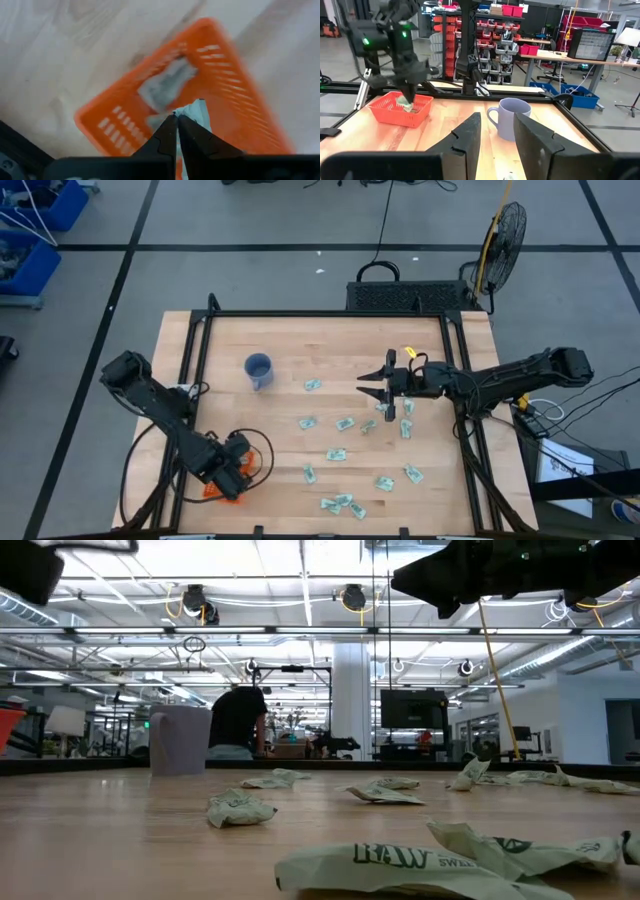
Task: Pick and place Stevia / Truvia into bins
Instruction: Put the stevia packet into the orange bin
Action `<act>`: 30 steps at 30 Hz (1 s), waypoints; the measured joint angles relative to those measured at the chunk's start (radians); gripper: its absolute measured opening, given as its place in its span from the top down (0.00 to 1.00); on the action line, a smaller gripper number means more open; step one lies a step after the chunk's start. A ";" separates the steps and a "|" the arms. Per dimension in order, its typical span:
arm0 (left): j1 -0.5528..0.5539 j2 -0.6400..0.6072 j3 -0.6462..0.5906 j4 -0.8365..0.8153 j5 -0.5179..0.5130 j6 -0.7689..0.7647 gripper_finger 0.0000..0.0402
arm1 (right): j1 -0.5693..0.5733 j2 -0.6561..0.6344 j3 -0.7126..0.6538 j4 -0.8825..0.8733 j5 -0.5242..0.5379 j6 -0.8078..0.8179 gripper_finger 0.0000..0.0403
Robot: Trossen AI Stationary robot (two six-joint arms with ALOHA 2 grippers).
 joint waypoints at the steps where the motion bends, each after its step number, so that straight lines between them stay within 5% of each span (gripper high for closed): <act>1: 0.003 0.000 -0.019 0.009 0.004 0.000 0.93 | 0.000 0.000 0.000 0.000 0.000 0.000 0.73; 14: 0.077 -0.002 -0.053 0.050 0.105 0.024 0.84 | 0.000 0.000 0.000 0.001 0.000 0.000 0.73; 20: 0.181 -0.009 0.040 0.116 0.170 0.272 0.87 | 0.000 0.000 0.000 0.008 0.000 0.000 0.73; 25: 0.260 -0.010 0.171 0.110 0.075 0.517 0.91 | 0.000 0.000 0.000 0.008 0.000 0.000 0.73; 30: 0.326 -0.010 0.238 0.150 -0.177 0.828 0.93 | 0.000 0.000 0.000 0.008 0.000 0.000 0.73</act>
